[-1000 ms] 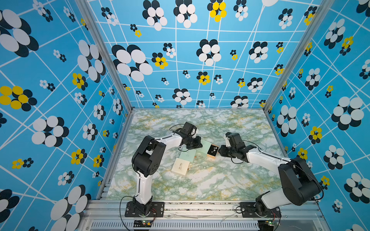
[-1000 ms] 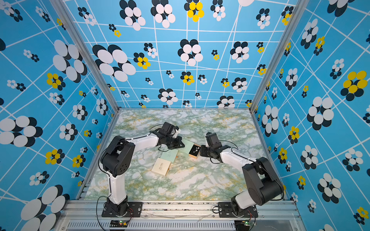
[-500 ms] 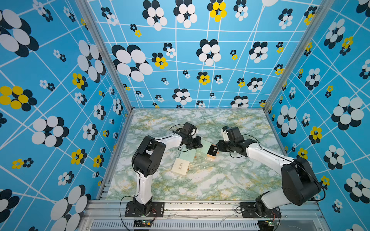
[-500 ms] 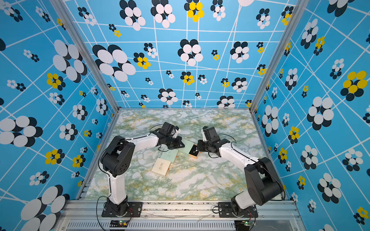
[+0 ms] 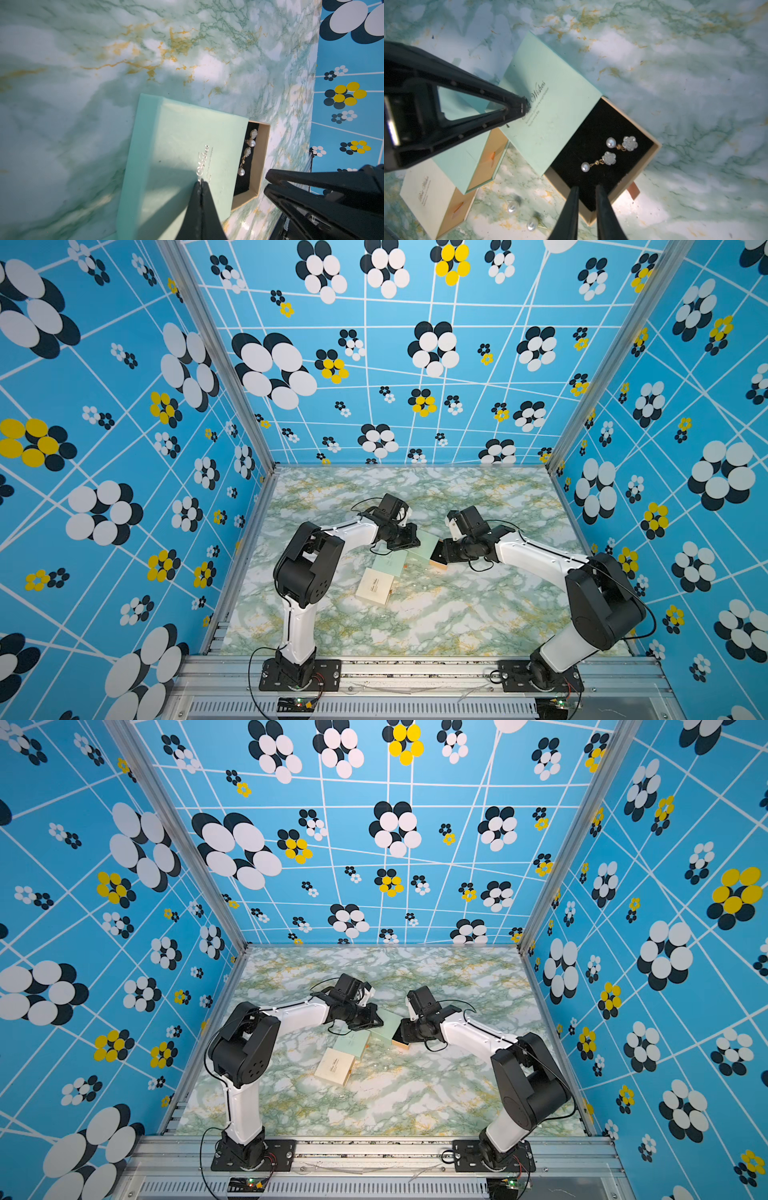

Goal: Take out the earrings from the drawer-style jewelry box
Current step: Pick up the earring from the drawer.

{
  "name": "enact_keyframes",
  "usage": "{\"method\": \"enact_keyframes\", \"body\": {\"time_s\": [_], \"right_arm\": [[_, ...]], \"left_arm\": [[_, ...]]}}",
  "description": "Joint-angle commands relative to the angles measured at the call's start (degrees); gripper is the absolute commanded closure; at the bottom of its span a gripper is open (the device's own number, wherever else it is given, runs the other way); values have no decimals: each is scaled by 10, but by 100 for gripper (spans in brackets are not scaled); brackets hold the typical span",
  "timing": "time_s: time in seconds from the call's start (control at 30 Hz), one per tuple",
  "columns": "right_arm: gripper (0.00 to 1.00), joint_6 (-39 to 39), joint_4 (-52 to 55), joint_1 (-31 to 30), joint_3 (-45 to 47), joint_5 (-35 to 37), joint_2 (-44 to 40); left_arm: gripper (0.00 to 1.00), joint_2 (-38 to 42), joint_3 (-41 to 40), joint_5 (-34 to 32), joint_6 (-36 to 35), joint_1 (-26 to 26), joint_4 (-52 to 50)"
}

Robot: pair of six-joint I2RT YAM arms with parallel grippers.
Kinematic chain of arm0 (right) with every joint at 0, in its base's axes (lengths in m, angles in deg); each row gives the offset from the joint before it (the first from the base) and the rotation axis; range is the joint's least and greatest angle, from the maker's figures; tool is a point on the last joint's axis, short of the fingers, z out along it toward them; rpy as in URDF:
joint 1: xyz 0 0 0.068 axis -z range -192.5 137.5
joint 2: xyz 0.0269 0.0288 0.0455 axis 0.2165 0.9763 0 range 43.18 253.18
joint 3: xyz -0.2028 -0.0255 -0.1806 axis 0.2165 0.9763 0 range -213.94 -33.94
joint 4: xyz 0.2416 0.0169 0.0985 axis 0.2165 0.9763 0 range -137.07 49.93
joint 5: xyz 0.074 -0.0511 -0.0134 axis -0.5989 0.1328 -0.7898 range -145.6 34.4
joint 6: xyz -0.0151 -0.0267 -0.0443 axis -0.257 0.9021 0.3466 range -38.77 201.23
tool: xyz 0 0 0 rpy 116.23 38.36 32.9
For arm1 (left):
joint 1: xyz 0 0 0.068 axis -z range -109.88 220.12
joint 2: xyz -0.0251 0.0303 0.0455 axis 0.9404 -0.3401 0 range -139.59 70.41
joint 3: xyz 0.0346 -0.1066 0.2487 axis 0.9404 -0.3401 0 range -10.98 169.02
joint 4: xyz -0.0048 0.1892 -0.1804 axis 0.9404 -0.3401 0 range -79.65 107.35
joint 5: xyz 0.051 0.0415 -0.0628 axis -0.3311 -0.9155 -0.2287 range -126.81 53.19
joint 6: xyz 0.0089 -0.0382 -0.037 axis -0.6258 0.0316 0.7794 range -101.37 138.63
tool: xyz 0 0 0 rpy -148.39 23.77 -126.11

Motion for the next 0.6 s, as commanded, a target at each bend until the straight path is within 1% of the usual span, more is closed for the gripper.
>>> {"method": "enact_keyframes", "body": {"time_s": [0.0,0.57], "right_arm": [[83,11,17,-8,-15,9,15],[83,17,12,-21,-40,31,46]], "left_arm": [[100,-18,-22,-31,-4,-6,-57],[100,-20,-21,-32,-5,-7,-59]]}}
